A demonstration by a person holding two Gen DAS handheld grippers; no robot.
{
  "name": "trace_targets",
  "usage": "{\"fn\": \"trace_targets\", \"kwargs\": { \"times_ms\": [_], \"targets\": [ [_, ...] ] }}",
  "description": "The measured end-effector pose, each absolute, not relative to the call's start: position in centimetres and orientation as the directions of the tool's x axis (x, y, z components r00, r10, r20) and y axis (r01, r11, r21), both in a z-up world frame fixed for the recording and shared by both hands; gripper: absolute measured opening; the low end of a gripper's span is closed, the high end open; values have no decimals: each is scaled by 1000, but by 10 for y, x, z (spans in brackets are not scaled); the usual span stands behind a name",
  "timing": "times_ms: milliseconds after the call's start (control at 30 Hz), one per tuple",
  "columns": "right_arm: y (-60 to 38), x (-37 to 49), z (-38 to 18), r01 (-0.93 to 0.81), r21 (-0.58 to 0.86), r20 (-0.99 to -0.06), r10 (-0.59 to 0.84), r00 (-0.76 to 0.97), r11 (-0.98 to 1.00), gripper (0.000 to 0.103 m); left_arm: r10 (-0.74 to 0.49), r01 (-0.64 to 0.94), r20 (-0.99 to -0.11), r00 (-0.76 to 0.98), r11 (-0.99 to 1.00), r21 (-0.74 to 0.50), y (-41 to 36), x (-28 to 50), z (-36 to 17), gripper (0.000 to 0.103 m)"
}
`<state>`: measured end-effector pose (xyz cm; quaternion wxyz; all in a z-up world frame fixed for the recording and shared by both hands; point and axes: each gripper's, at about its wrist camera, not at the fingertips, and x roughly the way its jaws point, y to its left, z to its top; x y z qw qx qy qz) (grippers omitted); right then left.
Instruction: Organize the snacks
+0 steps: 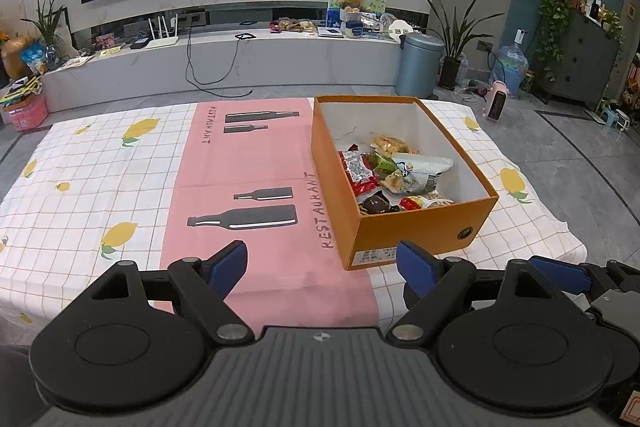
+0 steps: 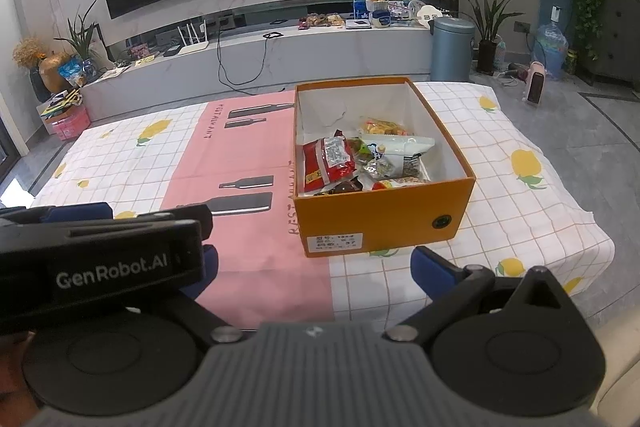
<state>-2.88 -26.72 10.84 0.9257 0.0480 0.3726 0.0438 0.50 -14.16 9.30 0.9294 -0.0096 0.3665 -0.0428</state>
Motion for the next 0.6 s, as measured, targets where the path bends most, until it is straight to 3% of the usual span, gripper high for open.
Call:
{"fn": "trace_targets", "kwargs": {
  "times_ms": [600],
  "targets": [
    [-267, -30, 106, -42, 124, -689, 117, 715, 991, 100, -80, 70, -686, 723, 997, -43, -142, 6, 91, 98]
  ]
}}
